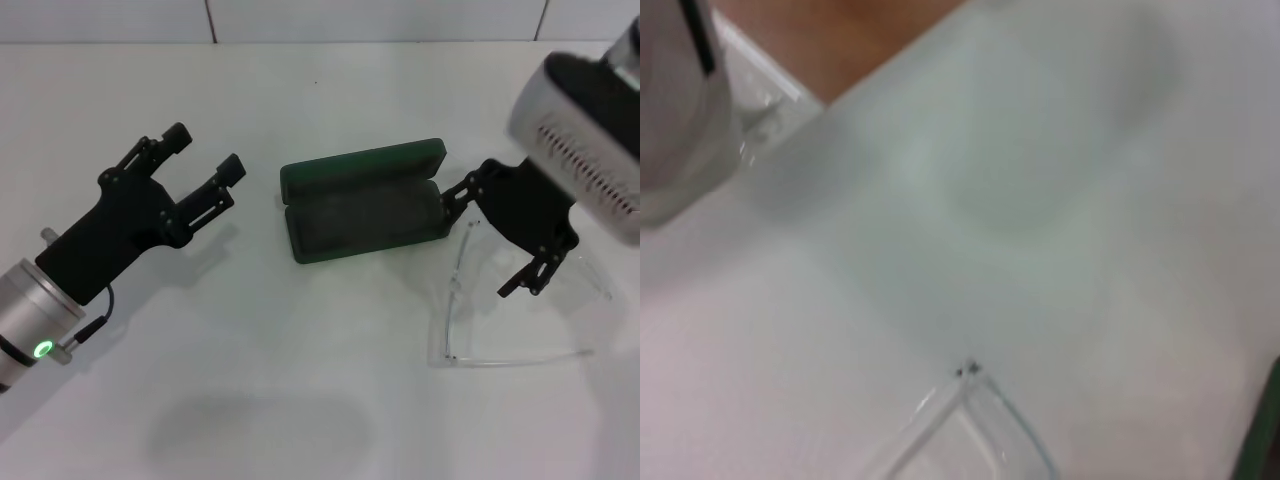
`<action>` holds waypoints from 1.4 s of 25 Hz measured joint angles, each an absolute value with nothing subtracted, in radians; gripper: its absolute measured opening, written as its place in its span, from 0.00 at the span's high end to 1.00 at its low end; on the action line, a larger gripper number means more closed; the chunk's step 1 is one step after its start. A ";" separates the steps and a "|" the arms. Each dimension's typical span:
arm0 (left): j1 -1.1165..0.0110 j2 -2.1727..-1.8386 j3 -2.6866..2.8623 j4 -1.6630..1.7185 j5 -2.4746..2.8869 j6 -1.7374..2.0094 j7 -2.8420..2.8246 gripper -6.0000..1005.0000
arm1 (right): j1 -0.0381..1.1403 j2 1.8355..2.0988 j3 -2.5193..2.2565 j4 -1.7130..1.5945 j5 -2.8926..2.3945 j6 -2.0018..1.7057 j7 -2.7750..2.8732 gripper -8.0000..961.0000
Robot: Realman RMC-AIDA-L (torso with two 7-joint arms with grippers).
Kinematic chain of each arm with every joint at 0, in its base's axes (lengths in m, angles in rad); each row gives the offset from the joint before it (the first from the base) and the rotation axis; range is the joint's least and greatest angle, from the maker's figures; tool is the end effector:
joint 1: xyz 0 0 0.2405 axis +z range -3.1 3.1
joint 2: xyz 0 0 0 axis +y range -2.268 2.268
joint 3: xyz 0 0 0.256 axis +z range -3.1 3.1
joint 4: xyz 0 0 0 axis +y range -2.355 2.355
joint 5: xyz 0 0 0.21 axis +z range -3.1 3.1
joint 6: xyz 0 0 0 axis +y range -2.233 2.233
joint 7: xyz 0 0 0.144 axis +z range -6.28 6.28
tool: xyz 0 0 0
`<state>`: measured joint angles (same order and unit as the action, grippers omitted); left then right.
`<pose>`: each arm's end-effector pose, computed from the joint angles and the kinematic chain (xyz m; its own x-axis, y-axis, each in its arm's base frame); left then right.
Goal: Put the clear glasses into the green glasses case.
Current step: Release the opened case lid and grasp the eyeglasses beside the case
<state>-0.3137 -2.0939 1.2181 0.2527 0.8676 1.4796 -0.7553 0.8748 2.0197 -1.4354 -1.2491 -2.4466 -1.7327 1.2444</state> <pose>-0.2911 0.2778 -0.0291 0.5240 0.0490 0.8503 0.6410 -0.6800 -0.3559 0.1041 0.3643 -0.0051 0.6060 0.7273 0.3220 0.6692 -0.6851 0.2879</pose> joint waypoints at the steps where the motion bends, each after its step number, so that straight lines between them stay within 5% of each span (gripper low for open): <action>1: -0.316 -2.094 1.218 0.248 0.861 1.480 -0.755 0.18 | 0.879 2.021 -1.464 -1.241 -2.455 -1.720 1.245 0.09; 24: -0.344 -2.096 1.218 0.181 0.834 1.435 -0.729 0.16 | 0.902 2.028 -1.782 -1.122 -2.423 -1.459 1.243 0.15; 35: -0.346 -2.094 1.218 0.176 0.834 1.434 -0.729 0.16 | 0.911 2.028 -1.795 -1.090 -2.436 -1.432 1.260 0.34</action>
